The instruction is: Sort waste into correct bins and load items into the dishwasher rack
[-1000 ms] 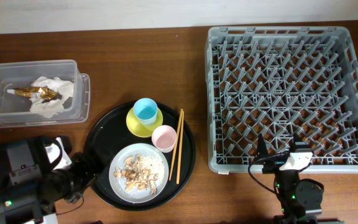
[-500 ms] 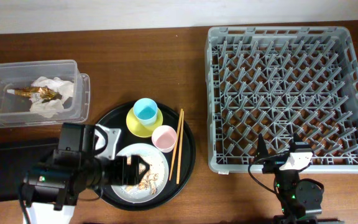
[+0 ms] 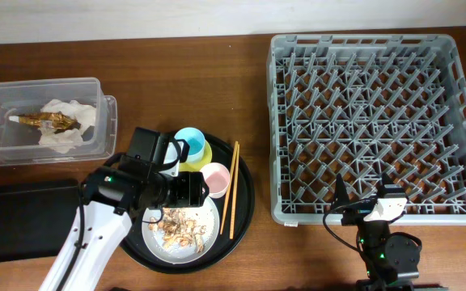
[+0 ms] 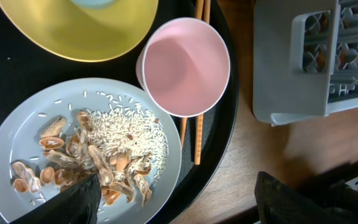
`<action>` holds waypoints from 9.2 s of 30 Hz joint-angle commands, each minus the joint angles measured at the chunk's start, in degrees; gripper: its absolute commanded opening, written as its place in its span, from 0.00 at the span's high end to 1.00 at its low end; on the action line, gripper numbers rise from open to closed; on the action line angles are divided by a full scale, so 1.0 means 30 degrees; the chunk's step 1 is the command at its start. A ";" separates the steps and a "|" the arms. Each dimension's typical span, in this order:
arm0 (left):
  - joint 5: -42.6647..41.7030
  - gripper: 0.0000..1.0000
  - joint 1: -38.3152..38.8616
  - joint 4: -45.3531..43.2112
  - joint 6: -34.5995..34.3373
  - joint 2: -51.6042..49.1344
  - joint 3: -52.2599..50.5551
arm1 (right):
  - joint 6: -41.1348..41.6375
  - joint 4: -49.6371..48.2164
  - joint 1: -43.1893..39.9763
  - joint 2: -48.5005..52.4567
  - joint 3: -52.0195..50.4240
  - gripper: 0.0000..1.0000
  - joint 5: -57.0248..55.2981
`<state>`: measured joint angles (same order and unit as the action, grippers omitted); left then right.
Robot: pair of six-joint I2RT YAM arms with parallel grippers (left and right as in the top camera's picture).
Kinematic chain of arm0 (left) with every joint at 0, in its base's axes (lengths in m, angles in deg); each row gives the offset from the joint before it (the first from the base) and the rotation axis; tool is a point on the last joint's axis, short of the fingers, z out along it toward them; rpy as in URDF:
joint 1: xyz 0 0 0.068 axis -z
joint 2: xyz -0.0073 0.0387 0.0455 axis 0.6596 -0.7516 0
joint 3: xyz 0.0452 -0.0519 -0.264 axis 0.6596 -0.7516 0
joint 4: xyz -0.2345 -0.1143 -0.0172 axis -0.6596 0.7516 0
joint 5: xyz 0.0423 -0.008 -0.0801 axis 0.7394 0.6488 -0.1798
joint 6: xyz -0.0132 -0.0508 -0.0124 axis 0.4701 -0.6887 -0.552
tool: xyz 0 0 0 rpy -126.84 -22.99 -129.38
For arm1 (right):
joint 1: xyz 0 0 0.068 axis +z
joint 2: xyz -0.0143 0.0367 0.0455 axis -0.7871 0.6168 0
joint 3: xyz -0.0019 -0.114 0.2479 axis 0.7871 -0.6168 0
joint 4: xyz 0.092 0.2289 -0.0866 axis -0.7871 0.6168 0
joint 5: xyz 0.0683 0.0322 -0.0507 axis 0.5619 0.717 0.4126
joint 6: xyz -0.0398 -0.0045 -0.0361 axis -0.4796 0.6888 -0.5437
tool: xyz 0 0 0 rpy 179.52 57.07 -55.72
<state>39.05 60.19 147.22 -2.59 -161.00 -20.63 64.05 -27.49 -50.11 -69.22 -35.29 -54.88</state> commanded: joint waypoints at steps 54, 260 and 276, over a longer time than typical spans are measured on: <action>0.3344 0.01 -1.2400 0.0976 -0.5763 0.2229 0.0226 | 0.4014 1.6946 1.1606 2.6374 2.9908 0.02 0.2149; 0.3344 0.01 -1.2400 0.0976 -0.5770 0.2222 0.0226 | 0.0882 1.0426 1.7165 4.2752 3.3601 0.77 -0.0568; 0.3344 0.01 -1.2400 0.0976 -0.5763 0.2229 0.0226 | 0.2907 2.4319 -0.1275 4.1113 4.9178 0.96 1.3202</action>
<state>48.86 23.18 150.13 -19.53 -154.66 -20.52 74.00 47.70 -46.70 54.01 113.36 -27.27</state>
